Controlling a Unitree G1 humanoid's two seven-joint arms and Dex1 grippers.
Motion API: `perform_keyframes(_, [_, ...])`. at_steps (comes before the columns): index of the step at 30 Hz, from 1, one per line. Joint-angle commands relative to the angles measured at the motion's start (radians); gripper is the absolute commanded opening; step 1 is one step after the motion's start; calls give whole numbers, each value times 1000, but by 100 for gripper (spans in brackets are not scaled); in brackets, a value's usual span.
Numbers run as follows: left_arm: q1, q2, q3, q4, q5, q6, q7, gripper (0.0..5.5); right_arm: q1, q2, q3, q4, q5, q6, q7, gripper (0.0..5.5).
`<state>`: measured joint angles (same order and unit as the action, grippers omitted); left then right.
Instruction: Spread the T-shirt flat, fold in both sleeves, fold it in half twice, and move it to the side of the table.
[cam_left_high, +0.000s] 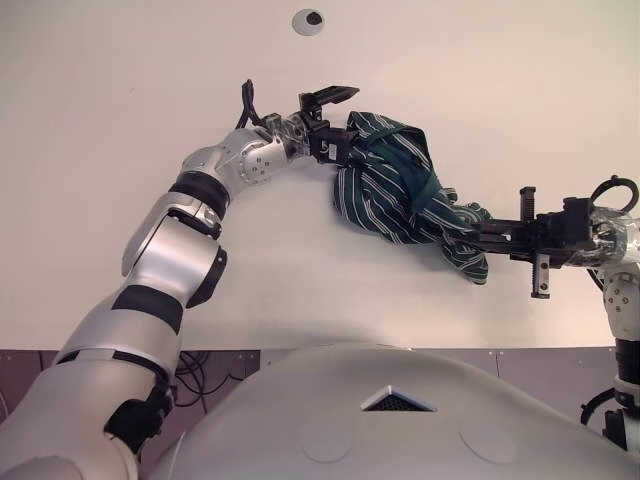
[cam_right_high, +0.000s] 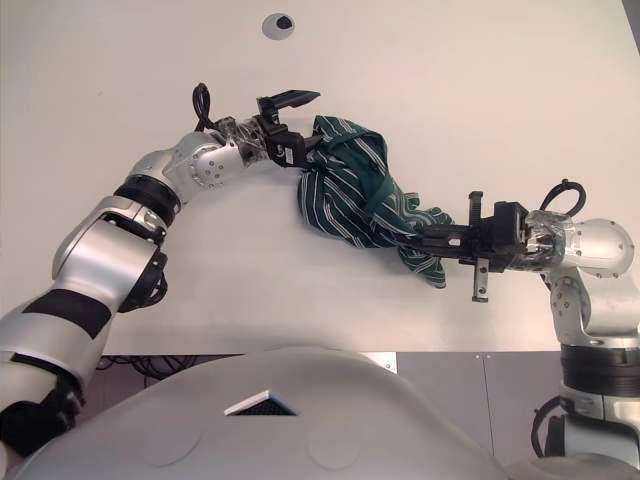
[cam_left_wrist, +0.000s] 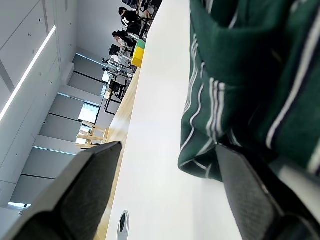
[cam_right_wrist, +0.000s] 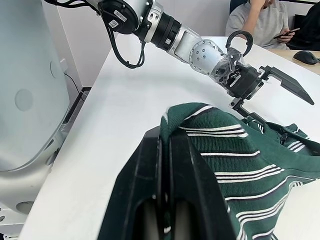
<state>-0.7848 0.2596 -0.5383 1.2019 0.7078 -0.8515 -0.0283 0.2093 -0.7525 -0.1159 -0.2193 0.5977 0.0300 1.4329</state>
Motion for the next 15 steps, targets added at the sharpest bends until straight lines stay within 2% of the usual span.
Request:
perform_keyframes(1, [-13, 7, -21, 20, 17, 31, 14, 344, -6, 14, 1, 7, -2, -22, -3, 2])
perform_keyframes(7, [-14, -8, -41, 9, 19, -1, 22, 344, 4, 10, -7, 7, 3, -34, -4, 2])
perform_keyframes(15, [-23, -18, -72, 7, 34, -9, 38, 231, -1, 6, -5, -12, 5, -27, -25, 0])
